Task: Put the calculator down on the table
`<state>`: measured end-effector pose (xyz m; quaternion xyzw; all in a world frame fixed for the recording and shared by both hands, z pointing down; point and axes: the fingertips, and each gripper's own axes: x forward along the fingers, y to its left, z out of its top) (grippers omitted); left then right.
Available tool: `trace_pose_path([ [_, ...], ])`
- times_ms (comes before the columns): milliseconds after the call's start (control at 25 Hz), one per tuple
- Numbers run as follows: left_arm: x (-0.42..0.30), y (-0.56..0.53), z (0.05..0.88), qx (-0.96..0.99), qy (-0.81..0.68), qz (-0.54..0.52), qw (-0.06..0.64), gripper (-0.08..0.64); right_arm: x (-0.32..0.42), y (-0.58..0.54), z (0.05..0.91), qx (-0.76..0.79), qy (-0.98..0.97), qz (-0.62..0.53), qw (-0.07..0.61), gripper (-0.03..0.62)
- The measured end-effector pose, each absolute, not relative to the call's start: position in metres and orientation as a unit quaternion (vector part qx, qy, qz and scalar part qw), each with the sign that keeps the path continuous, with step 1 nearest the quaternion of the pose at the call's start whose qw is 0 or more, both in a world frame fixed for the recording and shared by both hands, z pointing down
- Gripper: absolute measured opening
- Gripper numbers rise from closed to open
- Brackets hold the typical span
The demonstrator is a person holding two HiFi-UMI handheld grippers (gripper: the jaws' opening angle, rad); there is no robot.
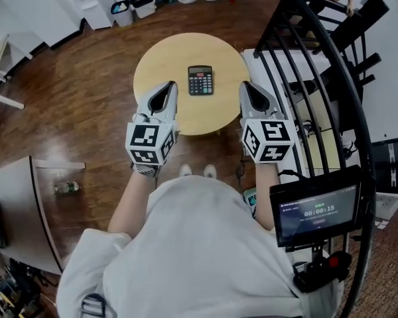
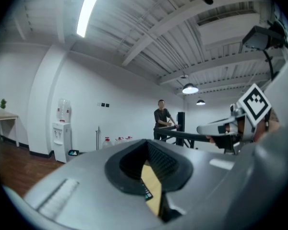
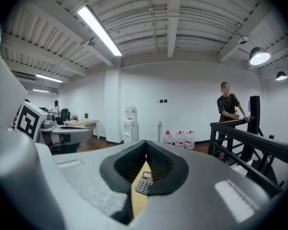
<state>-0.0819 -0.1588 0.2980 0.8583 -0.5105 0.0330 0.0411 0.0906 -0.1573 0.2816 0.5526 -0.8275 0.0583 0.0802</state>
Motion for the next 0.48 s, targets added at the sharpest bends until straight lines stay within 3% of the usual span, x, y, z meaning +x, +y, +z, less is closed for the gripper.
trace_pose_path([
  [480,-0.097,-0.168,0.294,0.869,-0.491,0.051,0.024,0.006,0.078,-0.162,0.282,0.577,-0.811,0.048,0.089,0.005],
])
